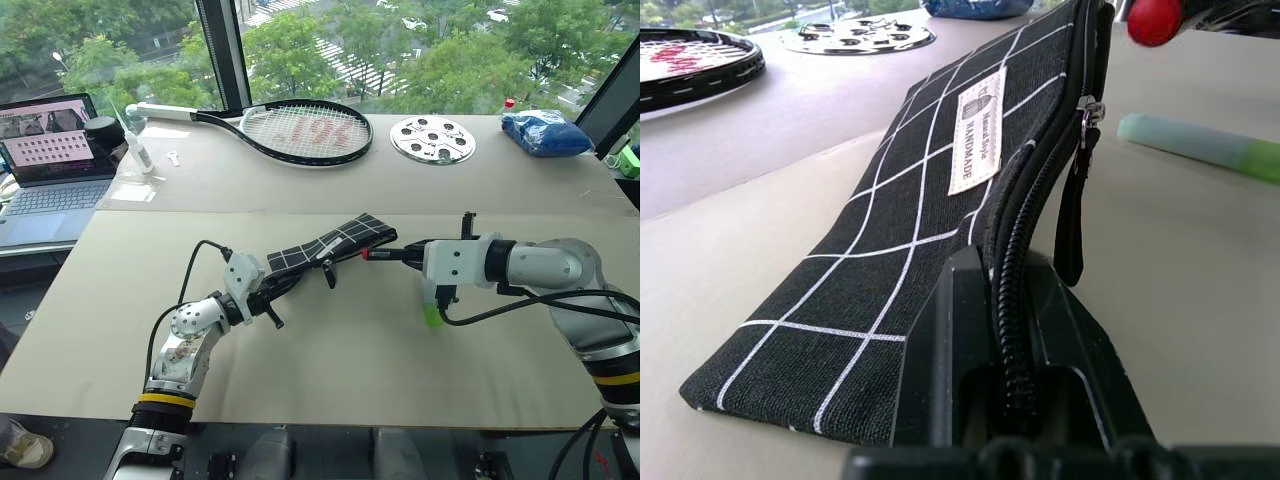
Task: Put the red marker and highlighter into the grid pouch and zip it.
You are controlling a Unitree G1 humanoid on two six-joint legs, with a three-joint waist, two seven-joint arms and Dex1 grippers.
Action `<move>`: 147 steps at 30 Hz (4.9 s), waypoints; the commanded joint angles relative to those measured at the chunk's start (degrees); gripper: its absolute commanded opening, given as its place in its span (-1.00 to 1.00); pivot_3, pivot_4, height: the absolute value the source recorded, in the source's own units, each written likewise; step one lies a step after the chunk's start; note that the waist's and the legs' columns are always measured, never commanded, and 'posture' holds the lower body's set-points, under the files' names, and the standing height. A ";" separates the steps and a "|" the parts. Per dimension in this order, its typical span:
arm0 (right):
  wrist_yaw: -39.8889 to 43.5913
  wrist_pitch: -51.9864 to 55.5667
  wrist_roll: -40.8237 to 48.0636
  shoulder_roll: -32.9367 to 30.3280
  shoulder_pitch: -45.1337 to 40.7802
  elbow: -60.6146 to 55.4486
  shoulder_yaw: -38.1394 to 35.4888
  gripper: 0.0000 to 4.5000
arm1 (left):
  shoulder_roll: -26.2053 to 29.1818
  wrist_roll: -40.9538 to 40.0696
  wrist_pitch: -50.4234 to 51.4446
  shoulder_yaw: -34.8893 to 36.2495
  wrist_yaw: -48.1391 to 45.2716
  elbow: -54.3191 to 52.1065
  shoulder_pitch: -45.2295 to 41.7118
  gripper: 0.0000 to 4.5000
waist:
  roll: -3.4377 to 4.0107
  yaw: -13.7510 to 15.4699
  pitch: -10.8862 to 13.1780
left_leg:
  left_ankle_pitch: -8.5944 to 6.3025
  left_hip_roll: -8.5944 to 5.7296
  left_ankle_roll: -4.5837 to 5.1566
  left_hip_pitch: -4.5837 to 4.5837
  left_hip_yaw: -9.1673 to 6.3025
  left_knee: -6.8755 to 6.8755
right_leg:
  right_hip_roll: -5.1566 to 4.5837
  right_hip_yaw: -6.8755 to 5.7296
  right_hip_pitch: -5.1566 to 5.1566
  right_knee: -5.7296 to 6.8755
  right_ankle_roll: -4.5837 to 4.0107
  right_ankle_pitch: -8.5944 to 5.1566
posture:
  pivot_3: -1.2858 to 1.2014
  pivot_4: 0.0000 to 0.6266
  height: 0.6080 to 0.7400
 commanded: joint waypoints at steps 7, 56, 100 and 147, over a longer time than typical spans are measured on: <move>0.52 -1.62 -1.07 3.46 -5.35 0.58 0.22 -0.79 | 0.27 -0.24 -0.64 -0.04 -0.60 -1.27 -1.18 -1.00 | 0.00 -0.02 0.00 | 0.03 0.00 -0.06 -0.01 0.00 0.00 | 0.00 0.00 0.00 0.00 0.00 0.00 | 0.03 -0.52 1.00; -0.89 -16.49 -2.15 15.90 -18.16 23.15 2.45 0.21 | 1.19 -2.92 3.96 2.65 0.46 -5.70 0.09 -1.00 | 0.02 -1.46 0.01 | 0.16 0.00 -0.29 -0.02 -0.04 -0.08 | 0.02 0.01 -0.09 0.01 -0.03 0.01 | 0.03 -0.52 1.00; -24.10 59.43 18.19 12.39 18.49 -10.32 -12.95 0.21 | -0.67 -3.32 3.73 2.54 1.29 -5.29 0.80 -1.00 | -0.19 0.31 -0.13 | -0.05 -0.01 0.09 0.10 -0.04 0.03 | 0.00 -0.01 0.16 0.01 -0.02 0.02 | 0.03 -0.52 1.00; 2.59 21.47 10.01 3.86 -14.37 -9.62 4.99 -0.54 | 4.30 -5.20 7.44 7.10 6.43 -16.29 6.81 -1.00 | -0.33 -0.08 -0.17 | -0.01 0.05 0.02 0.06 -0.05 -0.09 | 0.04 -0.01 -0.08 0.00 -0.07 -0.08 | 0.03 -0.52 1.00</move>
